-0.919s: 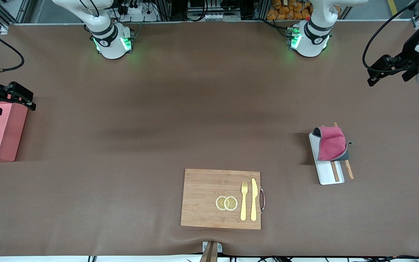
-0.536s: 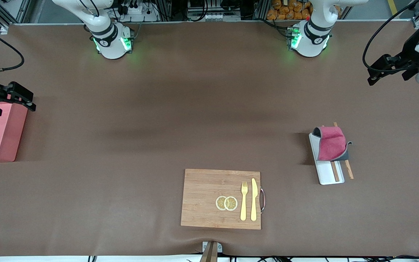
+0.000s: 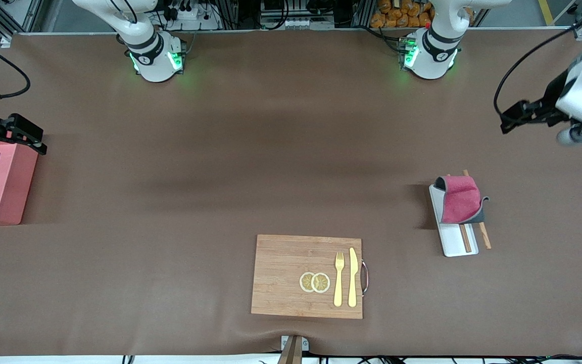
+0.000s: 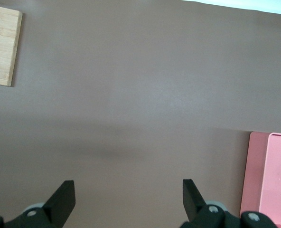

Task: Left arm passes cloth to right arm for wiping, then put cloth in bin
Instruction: 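Move the left gripper down to the pink-grey cloth on the holder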

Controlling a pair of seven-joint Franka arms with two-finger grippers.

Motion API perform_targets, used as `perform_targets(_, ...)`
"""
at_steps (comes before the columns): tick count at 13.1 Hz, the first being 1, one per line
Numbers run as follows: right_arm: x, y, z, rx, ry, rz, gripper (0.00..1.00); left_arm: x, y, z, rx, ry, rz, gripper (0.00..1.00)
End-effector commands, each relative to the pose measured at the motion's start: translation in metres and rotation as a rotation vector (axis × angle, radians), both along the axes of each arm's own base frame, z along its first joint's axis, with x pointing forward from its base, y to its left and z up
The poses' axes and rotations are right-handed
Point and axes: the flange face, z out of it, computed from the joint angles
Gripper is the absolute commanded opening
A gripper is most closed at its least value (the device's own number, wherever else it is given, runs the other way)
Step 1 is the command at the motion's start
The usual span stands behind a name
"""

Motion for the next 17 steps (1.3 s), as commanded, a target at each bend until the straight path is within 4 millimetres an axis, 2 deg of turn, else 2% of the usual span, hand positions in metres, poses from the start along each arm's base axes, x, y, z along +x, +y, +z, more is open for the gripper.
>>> perform_targets(1,-0.003,-0.01,0.004,0.013,-0.007,-0.019,1.0,0.016,0.006,-0.036,-0.01,0.009,0.007,1.0)
perform_targets(4,-0.005,-0.028,0.003,0.058,-0.004,-0.049,1.0,0.032,0.008,-0.096,-0.007,0.031,0.02,1.0)
perform_targets(7,-0.005,-0.017,0.002,0.062,0.001,-0.041,1.0,0.049,0.007,-0.149,-0.005,0.04,0.028,1.0)
perform_targets(8,-0.004,-0.015,0.003,0.062,-0.002,-0.037,1.0,0.055,0.015,-0.164,-0.004,0.048,0.04,1.0)
perform_targets(9,-0.004,-0.006,0.003,0.061,-0.003,-0.023,1.0,0.06,0.027,-0.177,-0.005,0.057,0.059,1.0)
perform_targets(12,-0.002,-0.003,0.003,0.053,-0.014,-0.019,1.0,0.065,0.027,-0.214,0.0,0.109,0.06,1.0)
perform_targets(15,-0.003,-0.002,0.003,0.05,-0.008,-0.015,1.0,0.074,0.026,-0.246,0.001,0.109,0.056,0.9)
perform_targets(17,-0.004,-0.002,0.002,0.048,-0.004,-0.015,1.0,0.078,0.028,-0.259,0.003,0.109,0.058,0.86)
